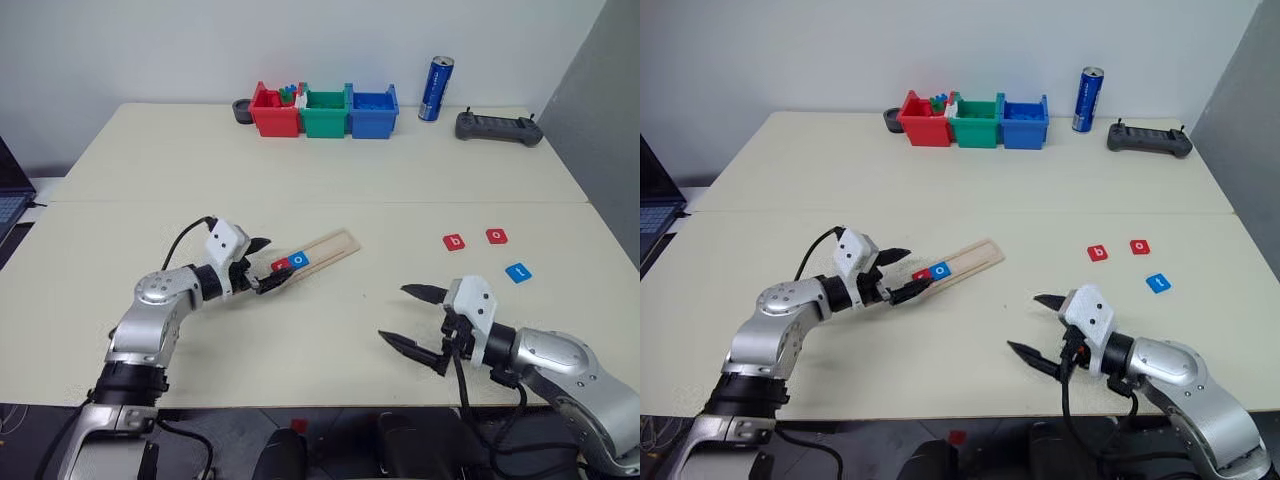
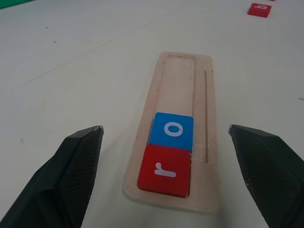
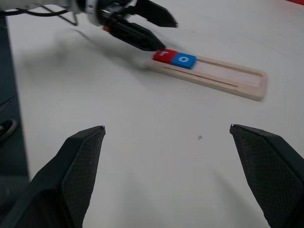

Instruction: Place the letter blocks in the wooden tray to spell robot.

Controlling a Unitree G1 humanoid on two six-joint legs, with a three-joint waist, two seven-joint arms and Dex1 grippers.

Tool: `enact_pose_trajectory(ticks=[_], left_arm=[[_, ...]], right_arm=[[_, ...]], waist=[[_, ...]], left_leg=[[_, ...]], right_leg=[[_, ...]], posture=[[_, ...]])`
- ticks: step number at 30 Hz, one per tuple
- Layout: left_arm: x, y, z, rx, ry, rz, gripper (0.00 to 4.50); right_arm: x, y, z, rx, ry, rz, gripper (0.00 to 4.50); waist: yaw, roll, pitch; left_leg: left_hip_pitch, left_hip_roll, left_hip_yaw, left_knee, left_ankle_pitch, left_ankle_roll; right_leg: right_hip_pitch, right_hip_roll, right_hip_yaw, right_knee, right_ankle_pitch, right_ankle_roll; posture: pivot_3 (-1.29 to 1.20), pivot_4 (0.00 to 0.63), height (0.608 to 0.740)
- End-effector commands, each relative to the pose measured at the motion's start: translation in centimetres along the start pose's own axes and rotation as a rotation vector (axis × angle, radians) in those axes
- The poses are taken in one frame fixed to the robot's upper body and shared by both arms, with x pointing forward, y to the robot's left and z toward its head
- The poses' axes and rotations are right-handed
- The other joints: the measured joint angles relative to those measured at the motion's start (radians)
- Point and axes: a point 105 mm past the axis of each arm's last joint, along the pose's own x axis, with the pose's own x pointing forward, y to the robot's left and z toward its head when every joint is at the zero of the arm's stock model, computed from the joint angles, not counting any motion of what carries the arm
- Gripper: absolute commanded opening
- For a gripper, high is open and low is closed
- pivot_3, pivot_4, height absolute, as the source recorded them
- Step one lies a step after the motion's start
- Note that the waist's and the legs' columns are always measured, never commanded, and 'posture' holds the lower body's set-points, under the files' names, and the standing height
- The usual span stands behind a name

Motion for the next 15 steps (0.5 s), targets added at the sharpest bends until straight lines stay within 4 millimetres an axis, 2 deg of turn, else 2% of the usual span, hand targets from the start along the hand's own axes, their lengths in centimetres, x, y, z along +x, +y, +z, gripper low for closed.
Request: enact_pose_trajectory(ticks=[1,15], left_arm=[[0.0,0.0,-0.1,0.041,0.042,-0.055,4.5],[0.7,1.0,-2.4,0.11,0.173,-0.059,4.5]], right_arm=[[0.1,1.1,1.3,-0.033,-0.02,0.056,4.47],[0.4,1.7,2.2,-0.06,-0.042,0.078,4.47]], waist=[[-0.001,0.0,0.0],[0.001,0.0,0.0]], left_leg=[[0.0,0.0,0.0,0.0,0.0,0.0],[0.0,0.0,0.0,0.0,0.0,0.0]], right_leg=[[0.0,0.0,0.0,0.0,0.0,0.0],[0.0,0.0,0.0,0.0,0.0,0.0]], posture=[[0.0,0.15,0.74],[0.0,0.15,0.74]])
